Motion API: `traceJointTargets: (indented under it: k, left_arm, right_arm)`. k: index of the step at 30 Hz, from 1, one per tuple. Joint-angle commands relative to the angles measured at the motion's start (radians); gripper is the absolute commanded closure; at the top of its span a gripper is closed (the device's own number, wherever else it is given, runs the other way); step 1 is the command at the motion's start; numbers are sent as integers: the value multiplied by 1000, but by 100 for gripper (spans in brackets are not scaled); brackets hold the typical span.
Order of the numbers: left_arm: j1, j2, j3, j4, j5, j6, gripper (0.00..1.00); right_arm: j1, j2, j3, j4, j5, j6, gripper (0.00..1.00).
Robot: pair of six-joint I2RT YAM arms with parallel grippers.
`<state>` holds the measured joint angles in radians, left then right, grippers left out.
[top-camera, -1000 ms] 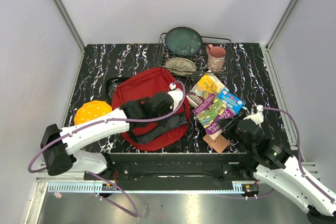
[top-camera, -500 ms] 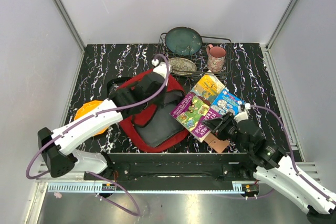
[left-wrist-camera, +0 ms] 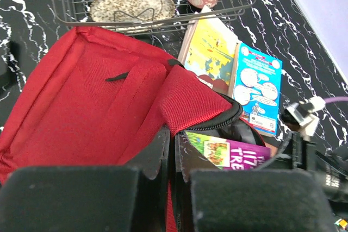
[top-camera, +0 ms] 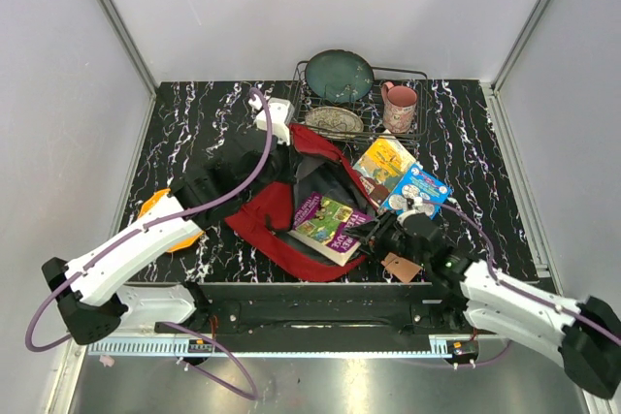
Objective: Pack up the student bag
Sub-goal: Place the book in the student bag.
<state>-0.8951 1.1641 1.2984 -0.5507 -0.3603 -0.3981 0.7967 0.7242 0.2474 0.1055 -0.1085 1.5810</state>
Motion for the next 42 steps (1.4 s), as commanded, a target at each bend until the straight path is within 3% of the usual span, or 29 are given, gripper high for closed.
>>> traceJointTargets:
  k: [1,6,11,24,28,37,40,42]
  left_arm:
    - [-7,-4,-10,129,53,-13,100]
    - [-10,-18,-48,127,63,-18,100]
    - [-11,-63,-76,126,51,-15,100]
    - [-8,-138,-103,138,38,21,100]
    - [-2,-144,-96,127,18,42,100]
    - [28,-172,-106,129,133,50,100]
    - [47,-176,-113,117,139,38,100]
    - [59,-182,-123,117,147,28,100]
  right_arm:
    - [1,145,75,429,-28,22,100]
    - [1,392,176,558,-31,-62,100]
    - [-1,599,234,796,-62,-64,100]
    - [25,1033,516,930,78,-124,99]
    - [79,1110,599,856,211,-171,96]
    - [96,1221,676,798,300,-194,88]
    - [98,1245,696,790,300,-194,82]
    - [99,1253,724,739,287,-200,70]
